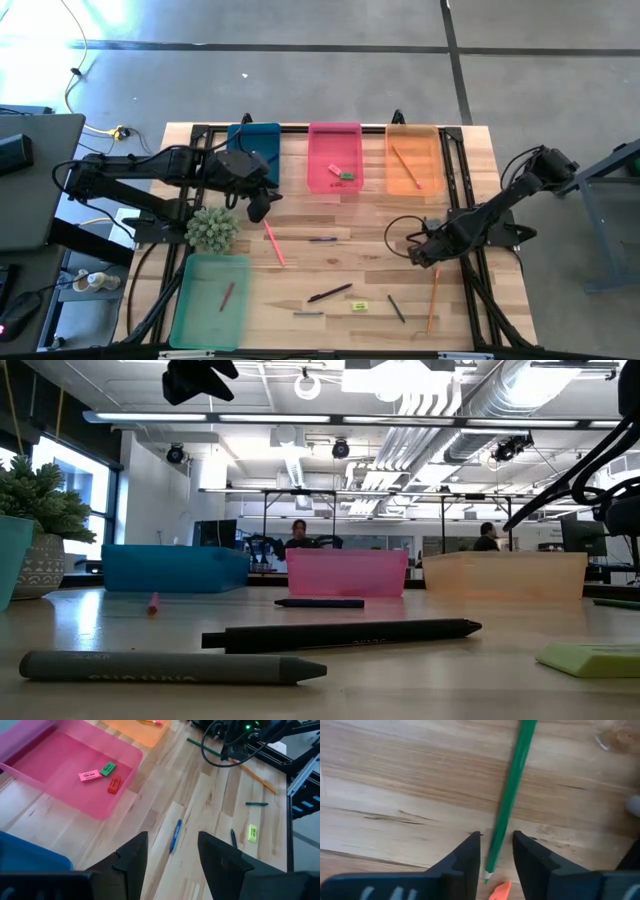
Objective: Sort crayons/erasers/pens/pencils in bins
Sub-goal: Put the green pencil into the orange bin
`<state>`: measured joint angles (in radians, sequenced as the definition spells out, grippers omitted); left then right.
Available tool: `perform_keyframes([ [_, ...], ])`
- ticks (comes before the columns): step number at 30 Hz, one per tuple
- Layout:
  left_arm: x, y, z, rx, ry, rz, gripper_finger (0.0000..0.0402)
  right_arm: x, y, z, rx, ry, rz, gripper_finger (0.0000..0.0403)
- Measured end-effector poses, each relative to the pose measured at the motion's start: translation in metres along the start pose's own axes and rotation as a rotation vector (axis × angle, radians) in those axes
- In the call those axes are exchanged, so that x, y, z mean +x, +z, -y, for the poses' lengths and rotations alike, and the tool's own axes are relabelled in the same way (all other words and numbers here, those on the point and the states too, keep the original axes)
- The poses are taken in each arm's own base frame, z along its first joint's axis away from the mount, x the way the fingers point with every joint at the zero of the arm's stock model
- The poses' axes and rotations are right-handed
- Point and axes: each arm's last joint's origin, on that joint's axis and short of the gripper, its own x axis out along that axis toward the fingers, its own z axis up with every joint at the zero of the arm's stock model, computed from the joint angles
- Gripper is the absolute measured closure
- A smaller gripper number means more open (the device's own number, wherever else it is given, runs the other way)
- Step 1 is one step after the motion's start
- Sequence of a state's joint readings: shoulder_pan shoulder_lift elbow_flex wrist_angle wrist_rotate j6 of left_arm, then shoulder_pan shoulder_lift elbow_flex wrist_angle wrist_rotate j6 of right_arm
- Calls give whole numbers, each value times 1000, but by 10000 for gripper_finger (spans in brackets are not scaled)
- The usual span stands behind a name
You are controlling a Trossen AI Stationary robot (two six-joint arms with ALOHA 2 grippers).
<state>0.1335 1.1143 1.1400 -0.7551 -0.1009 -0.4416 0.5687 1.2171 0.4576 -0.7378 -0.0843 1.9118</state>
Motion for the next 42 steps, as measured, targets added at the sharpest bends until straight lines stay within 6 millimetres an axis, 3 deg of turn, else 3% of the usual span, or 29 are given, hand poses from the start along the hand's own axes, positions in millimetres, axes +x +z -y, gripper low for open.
perform_keyframes([
  [12, 0, -4, -15, -113, 83, -73, 241, 0, 2, -1, 33, 2, -6, 397],
  [23, -4, -22, -26, -132, 174, -272, 241, -5, 0, -5, 23, 19, 5, 400],
  [42, -3, -19, -20, -57, 46, -281, 241, -12, -4, -31, -19, 322, 117, 400],
])
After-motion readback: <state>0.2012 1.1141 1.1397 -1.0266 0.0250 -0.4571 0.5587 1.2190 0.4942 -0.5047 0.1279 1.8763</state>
